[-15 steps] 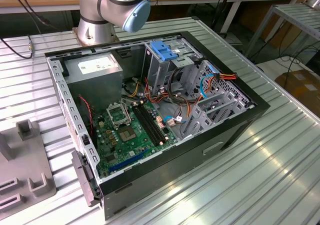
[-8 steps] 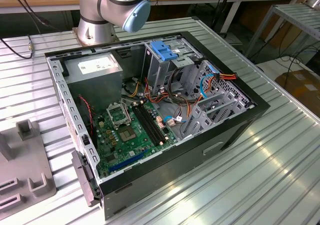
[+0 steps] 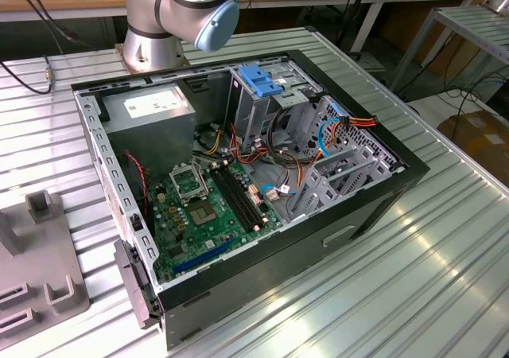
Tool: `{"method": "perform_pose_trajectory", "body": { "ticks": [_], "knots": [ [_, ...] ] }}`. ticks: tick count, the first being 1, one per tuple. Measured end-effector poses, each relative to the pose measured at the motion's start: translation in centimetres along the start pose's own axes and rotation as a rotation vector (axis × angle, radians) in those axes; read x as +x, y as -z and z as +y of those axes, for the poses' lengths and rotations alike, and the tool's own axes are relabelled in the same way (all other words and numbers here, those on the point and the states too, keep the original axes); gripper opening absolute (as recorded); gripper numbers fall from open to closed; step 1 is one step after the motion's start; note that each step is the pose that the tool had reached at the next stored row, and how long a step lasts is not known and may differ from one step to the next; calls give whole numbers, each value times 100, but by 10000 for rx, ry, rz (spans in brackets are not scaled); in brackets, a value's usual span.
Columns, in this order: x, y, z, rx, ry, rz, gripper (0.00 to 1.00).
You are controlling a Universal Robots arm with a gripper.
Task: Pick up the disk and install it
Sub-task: 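Pick up the disk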
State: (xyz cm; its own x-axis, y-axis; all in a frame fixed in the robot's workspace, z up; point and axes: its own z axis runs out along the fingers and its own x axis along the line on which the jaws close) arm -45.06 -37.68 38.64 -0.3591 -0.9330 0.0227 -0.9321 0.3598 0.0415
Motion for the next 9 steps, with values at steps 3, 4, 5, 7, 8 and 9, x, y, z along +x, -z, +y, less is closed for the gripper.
{"method": "perform_pose_trajectory", "body": {
  "ticks": [3, 4, 5, 7, 8, 9],
  "knots": [
    [0, -16, 0, 28, 811, 30, 23],
    [0, -26, -1, 45, 1158, 40, 29],
    [0, -40, -2, 64, 1527, 52, 42],
    [-1, -62, -2, 74, 1879, 65, 42],
    [-2, -80, -3, 81, 2165, 77, 48],
    [-1, -90, -4, 83, 2300, 82, 48]
  ]
}}
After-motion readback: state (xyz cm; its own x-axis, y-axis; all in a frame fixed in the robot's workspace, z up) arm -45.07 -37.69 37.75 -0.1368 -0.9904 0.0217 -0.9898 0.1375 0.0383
